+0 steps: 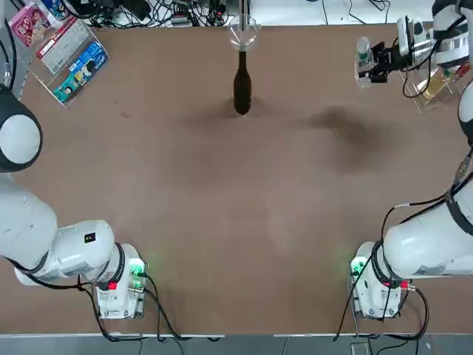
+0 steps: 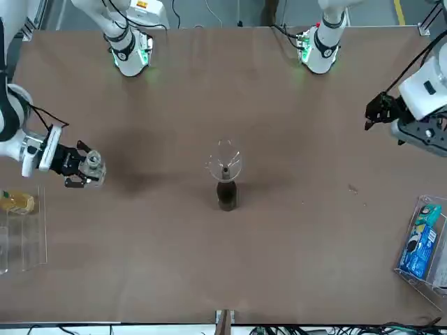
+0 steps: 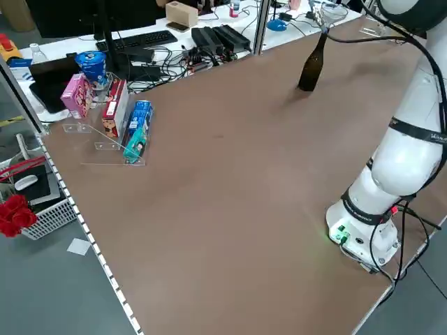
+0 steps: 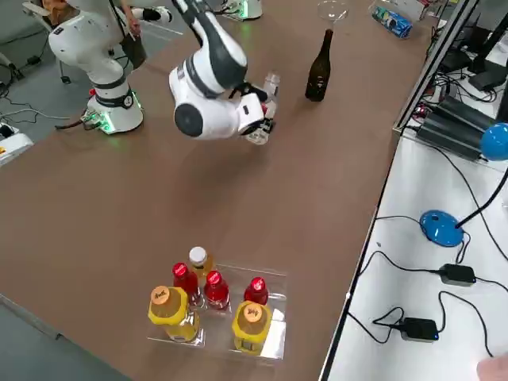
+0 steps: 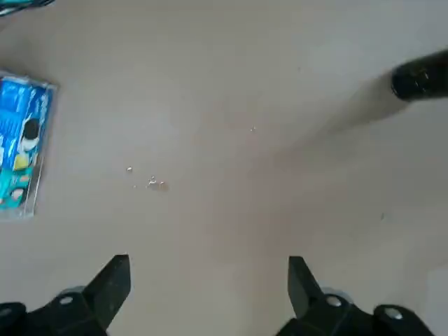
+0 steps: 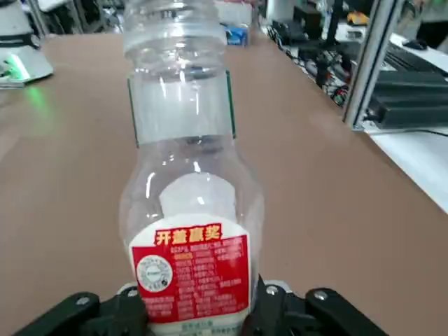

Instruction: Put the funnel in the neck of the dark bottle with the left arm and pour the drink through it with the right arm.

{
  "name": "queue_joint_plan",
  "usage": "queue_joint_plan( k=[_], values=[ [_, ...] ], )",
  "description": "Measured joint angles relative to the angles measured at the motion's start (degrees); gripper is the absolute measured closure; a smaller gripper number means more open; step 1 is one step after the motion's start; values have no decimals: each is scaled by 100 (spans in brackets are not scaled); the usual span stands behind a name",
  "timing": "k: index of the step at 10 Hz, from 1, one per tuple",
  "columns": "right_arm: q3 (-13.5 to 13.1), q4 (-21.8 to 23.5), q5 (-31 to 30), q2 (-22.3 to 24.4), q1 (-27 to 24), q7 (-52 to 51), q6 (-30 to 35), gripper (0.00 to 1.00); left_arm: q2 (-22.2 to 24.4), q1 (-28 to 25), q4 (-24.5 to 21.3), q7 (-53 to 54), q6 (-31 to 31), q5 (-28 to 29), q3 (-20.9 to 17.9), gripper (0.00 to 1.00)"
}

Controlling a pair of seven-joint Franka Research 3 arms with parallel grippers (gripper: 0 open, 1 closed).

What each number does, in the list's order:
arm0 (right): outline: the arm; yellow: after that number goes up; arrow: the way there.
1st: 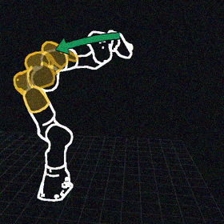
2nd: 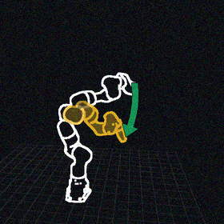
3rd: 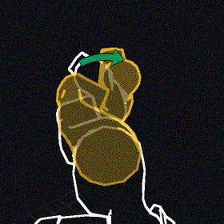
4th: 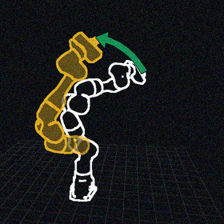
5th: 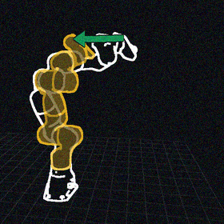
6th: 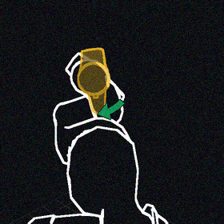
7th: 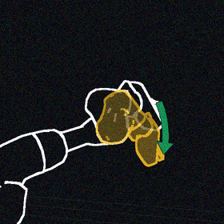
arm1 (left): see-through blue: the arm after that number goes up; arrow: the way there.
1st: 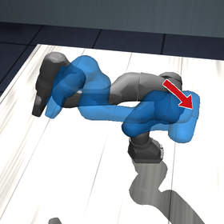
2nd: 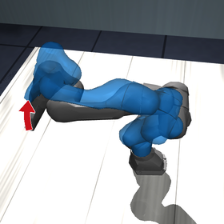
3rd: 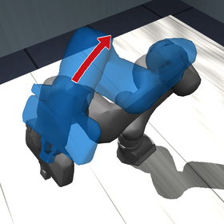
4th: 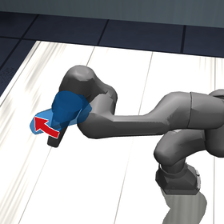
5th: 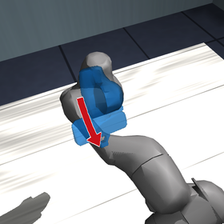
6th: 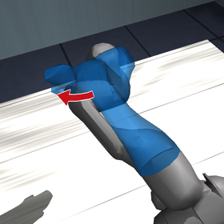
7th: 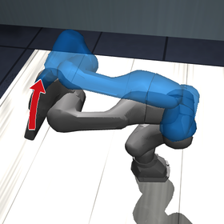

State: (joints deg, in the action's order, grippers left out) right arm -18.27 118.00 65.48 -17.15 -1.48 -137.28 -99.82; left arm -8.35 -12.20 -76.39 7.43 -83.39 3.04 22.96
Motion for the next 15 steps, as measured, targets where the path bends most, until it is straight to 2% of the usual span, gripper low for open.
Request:
queue_joint_plan(
  k=[2, 3, 5, 6, 8, 10, 11, 13, 15],
  values=[
    [-113, 19, 404, -642, -20, -887, 544, 58, 11, -75, -22, -210, -12, -97, -150, 0],
    [-147, 20, 501, -942, -35, -1162, 819, 58, 30, 60, -39, -227, -12, -249, -453, 0],
    [-229, 17, 649, -1502, -75, -1619, 1432, 58, 259, 706, -234, -328, -46, -665, -1482, 1],
    [-244, 18, 666, -1735, -95, -1730, 1699, 58, 502, 833, -524, -467, -181, -709, -1714, 1],
    [-291, 66, 769, -2046, -153, -1761, 1984, 58, 1136, 872, -1394, -712, -697, -709, -1801, 1],
    [-392, 275, 1001, -2118, -200, -1762, 2076, 58, 1449, 1007, -1839, -738, -887, -709, -2004, 1],
    [-427, 332, 1092, -2118, -209, -1762, 2087, 58, 1464, 1120, -1872, -745, -906, -709, -2160, 0],
    [-433, 414, 1197, -2118, -206, -1762, 2089, 58, 1452, 1132, -1868, -796, -919, -692, -2188, 0],
    [-431, 445, 1227, -2139, -199, -1765, 2088, 58, 1275, 1139, -1571, -853, -701, -692, -2185, 1]
  ],
)
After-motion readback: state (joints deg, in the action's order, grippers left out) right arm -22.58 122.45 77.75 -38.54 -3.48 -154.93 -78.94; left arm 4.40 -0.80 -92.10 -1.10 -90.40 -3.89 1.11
